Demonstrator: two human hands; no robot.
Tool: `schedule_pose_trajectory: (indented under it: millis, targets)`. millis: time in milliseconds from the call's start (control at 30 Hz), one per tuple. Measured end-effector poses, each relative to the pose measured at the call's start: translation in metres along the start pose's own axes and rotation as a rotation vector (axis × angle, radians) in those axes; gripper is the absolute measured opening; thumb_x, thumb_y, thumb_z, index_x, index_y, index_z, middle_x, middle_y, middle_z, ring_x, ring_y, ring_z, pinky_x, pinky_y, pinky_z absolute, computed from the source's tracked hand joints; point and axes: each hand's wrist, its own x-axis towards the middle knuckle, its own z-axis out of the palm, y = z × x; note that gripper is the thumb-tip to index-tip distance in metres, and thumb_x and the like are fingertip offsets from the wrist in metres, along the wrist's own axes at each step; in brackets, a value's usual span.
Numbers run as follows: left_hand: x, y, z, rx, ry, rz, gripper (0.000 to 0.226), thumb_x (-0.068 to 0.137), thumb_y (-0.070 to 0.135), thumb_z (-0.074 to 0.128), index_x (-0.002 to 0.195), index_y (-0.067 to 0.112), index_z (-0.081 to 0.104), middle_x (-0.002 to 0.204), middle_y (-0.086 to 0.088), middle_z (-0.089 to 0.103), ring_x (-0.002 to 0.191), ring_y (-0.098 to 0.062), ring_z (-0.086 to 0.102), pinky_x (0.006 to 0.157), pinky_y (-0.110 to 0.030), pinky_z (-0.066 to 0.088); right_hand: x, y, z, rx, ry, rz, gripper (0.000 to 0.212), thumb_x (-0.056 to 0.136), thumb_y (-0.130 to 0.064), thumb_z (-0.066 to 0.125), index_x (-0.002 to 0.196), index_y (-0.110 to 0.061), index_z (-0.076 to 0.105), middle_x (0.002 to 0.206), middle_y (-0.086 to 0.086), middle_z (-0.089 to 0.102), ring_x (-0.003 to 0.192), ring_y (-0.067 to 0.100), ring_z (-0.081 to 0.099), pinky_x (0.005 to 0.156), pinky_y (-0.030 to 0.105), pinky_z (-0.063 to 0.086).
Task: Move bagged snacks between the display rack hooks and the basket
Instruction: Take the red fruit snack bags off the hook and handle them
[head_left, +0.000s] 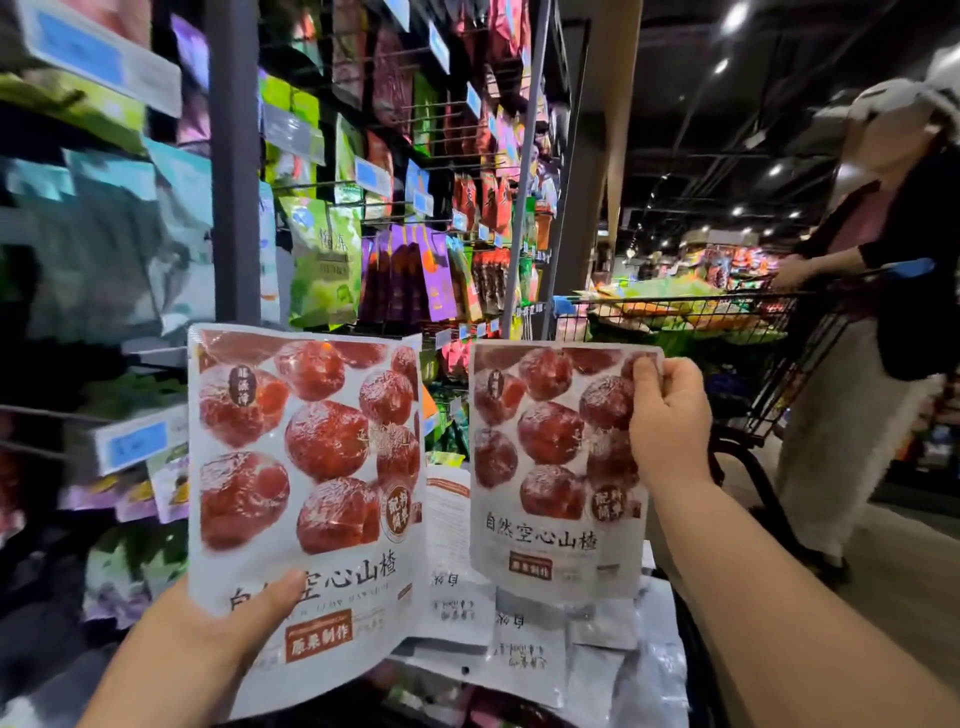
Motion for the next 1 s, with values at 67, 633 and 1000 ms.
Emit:
schedule_pose_trajectory:
  millis: [67, 633, 1000]
  targets:
    - [-0.016, 0.034, -0.001, -0.067, 0.014, 0.050, 0.073, 0.058, 0.076, 0.076, 0.117, 0.034, 0.065, 0.104, 0.016, 0.073, 0.095, -0.008, 0.068, 0.087, -0.039, 0.055, -0.013, 0.007, 0.003, 0.014, -0.041, 0.034, 0.027, 0.104, -0.032, 0.044, 0.088, -0.010, 0.046, 0.083, 0.004, 0.054, 0.075, 0.017, 0.051, 0.065, 0.032, 0.042]
    - [-0.019, 0.059, 0.042, -0.228, -0.031, 0.031, 0.023, 0.080, 0.023, 0.079, 0.101, 0.030, 0.074, 0.091, 0.017, 0.075, 0.090, -0.011, 0.072, 0.085, -0.038, 0.056, -0.083, 0.062, -0.020, 0.162, -0.457, 0.436, 0.093, 0.057, -0.010, 0.089, 0.133, -0.031, 0.040, 0.120, -0.005, 0.065, 0.109, 0.012, 0.064, 0.093, 0.043, 0.054]
    - [-0.031, 0.062, 0.005, -0.276, 0.058, 0.030, 0.024, 0.078, 0.028, 0.081, 0.100, 0.033, 0.073, 0.091, 0.016, 0.076, 0.087, -0.011, 0.073, 0.080, -0.034, 0.055, -0.087, 0.042, -0.002, 0.275, -0.436, 0.470, 0.043, 0.071, -0.006, 0.080, 0.109, -0.014, 0.061, 0.099, 0.007, 0.076, 0.091, 0.026, 0.074, 0.083, 0.056, 0.057]
